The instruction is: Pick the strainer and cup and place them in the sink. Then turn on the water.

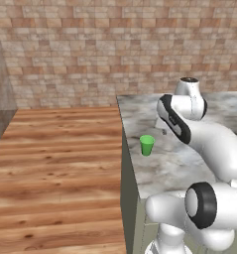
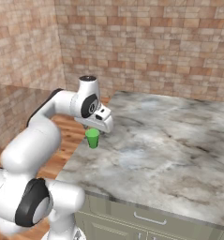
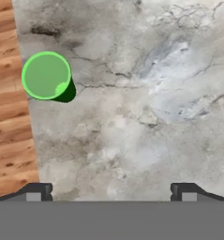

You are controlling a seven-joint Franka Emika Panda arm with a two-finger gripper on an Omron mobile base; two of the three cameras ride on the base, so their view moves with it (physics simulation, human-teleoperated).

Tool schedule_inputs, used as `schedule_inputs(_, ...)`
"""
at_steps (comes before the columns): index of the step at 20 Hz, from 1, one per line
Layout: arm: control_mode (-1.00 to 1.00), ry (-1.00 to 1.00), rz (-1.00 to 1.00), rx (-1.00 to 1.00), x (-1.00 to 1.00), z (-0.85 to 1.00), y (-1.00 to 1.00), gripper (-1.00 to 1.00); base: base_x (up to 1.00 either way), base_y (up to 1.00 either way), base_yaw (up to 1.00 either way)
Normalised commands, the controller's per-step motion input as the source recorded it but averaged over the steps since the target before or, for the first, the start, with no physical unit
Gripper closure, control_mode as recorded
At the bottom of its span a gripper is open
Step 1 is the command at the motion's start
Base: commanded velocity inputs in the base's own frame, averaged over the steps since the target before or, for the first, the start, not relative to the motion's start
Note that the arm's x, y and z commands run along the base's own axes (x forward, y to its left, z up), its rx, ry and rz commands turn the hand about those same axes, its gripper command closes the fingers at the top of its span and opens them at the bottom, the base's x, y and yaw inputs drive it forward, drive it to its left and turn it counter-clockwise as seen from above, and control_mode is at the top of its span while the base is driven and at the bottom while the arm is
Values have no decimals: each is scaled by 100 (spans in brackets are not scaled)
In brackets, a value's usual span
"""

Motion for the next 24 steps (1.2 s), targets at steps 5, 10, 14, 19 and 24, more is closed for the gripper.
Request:
schedule_inputs(5,-100,1,-5,-2,61,-25,41,-100,0,0,0)
schedule_inputs(10,-100,0,-6,-2,59,-13,33,-100,0,0,0)
schedule_inputs(14,-100,0,-5,0,55,-22,25,-100,0,0,0)
schedule_inputs(19,-100,0,-2,0,57,-19,11,-100,0,0,0)
schedule_inputs(24,-100,0,-2,0,31,-19,0,-100,0,0,0)
